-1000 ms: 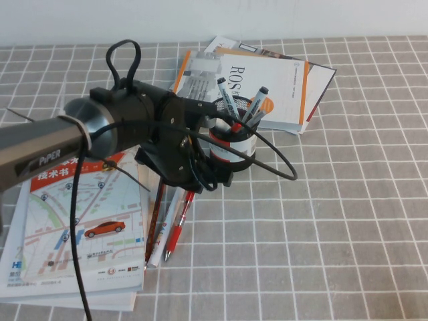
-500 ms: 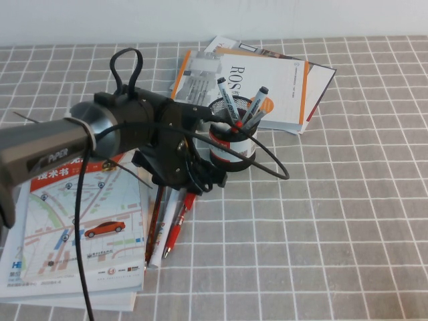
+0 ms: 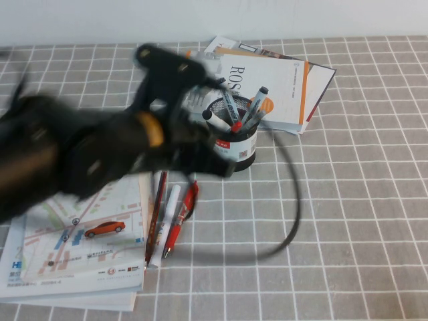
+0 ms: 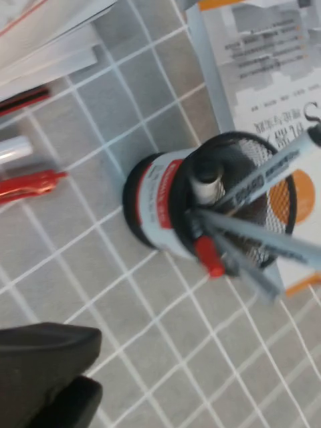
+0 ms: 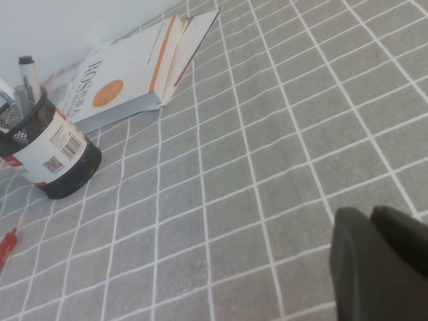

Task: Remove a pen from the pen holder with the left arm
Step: 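Take a marker out of the pen holder and lay it on the table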

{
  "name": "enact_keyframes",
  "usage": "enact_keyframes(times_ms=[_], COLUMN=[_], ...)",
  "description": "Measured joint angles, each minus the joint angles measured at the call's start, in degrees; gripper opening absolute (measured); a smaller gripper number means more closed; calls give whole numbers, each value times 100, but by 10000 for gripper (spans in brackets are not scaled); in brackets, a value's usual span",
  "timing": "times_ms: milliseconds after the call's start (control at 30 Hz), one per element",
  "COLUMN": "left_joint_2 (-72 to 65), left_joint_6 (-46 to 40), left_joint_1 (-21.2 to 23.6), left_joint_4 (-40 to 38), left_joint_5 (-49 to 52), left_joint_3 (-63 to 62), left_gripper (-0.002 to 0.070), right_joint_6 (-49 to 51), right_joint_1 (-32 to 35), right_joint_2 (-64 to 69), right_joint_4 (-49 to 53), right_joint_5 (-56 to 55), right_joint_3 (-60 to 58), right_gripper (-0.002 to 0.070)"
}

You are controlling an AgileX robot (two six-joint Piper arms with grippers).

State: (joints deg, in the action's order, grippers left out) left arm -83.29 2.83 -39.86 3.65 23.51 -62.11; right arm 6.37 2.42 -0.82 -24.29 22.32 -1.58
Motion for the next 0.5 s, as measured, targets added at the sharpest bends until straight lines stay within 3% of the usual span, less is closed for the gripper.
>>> enact_keyframes(times_ms=[300, 500], left_joint_2=[1978, 3180], left_joint_6=[-468, -468], left_joint_1=[80, 92], left_joint_4=[-557, -545], left_joint_5=[-880, -394], left_joint_3=[2297, 2895], left_gripper=[1, 0], right_joint_6=[0, 0], right_joint_1=[0, 0], right_joint_2=[0, 0], right_joint_4=[0, 0], right_joint_5=[0, 0], right_joint_3=[0, 0], right_gripper=[-13, -13])
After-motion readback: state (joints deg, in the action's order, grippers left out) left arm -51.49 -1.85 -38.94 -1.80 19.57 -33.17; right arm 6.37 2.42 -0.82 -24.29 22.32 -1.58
